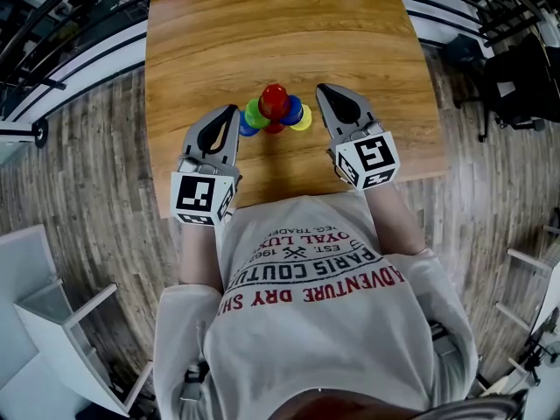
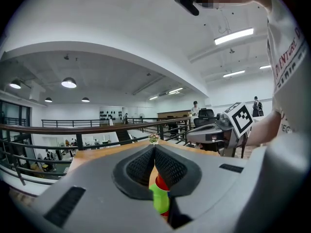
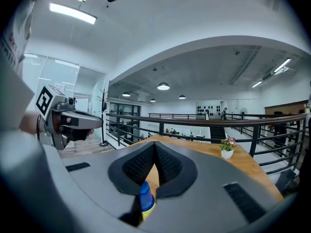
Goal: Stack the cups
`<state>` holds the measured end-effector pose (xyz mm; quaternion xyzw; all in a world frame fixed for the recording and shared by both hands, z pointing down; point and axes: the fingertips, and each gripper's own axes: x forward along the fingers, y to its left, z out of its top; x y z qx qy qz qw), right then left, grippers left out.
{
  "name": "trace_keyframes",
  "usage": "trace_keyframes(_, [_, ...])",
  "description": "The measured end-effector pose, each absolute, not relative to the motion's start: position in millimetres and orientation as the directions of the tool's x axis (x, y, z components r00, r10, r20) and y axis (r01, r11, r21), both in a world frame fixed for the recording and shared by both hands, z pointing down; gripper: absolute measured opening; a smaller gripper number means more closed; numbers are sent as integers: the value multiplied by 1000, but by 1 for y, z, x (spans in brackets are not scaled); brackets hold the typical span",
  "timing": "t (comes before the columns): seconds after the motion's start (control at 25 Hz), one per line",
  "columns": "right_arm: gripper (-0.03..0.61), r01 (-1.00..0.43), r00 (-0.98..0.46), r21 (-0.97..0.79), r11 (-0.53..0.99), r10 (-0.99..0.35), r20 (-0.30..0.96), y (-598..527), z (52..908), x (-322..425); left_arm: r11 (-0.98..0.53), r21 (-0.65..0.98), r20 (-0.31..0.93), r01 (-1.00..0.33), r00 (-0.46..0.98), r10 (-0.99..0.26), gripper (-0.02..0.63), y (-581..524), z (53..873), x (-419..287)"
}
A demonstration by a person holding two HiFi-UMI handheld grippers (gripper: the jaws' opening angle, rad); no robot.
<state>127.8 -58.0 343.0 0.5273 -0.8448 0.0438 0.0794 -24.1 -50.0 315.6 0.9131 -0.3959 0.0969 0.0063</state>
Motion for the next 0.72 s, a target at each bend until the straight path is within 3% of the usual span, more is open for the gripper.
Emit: trace_keyframes(0.72, [28,-903,-424,-8,430,-886,189,-67,349,125,-663,-67,195,-746,642,-742,17,-56,318,-31])
